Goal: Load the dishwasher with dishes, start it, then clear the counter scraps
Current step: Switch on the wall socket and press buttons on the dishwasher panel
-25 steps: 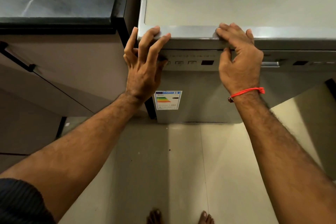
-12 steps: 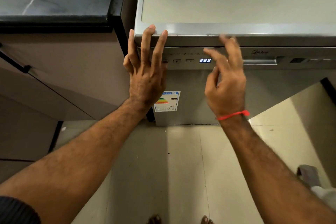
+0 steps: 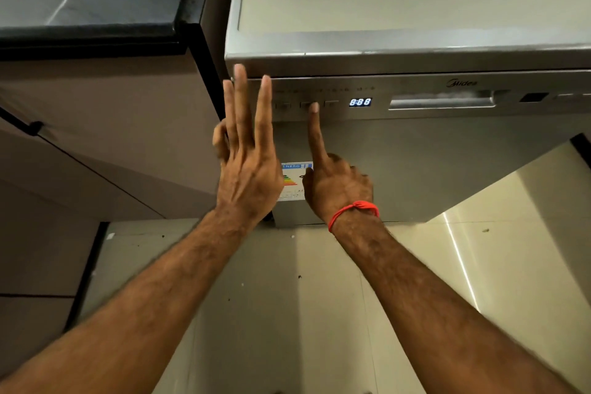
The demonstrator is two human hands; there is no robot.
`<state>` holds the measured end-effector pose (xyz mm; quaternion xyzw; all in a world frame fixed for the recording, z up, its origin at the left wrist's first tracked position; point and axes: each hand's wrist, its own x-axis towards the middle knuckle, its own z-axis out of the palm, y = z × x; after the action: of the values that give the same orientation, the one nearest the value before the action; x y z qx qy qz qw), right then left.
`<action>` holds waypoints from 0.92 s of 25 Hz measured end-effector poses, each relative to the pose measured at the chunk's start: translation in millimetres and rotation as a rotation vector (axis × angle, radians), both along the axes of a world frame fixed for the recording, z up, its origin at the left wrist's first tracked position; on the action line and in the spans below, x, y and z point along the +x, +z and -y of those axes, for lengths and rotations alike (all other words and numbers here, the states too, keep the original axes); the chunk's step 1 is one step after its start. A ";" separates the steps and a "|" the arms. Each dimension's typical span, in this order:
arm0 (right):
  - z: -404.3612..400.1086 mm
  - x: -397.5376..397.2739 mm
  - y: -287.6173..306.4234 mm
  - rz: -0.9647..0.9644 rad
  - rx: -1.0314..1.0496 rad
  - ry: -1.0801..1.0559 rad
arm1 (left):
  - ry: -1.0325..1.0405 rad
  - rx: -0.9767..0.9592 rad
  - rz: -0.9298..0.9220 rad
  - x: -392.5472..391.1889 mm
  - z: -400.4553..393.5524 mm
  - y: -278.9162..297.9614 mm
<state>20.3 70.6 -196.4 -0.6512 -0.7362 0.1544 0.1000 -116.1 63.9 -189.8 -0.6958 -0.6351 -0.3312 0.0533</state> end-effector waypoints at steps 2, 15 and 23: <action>-2.1 -5.2 -3.9 0.001 0.019 -0.011 | 0.011 -0.030 0.142 0.9 7.0 -15.6; -0.5 -4.2 -12.3 -0.105 0.120 0.038 | 0.149 -0.262 0.290 11.2 20.1 -36.0; -7.5 -7.2 -17.7 -0.002 0.091 0.063 | 0.146 -0.222 0.323 6.8 15.9 -31.5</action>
<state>13.1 78.1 -214.1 -0.6222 -0.7627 0.1242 0.1253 -109.3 47.9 -221.3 -0.5873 -0.7168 -0.3618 -0.1021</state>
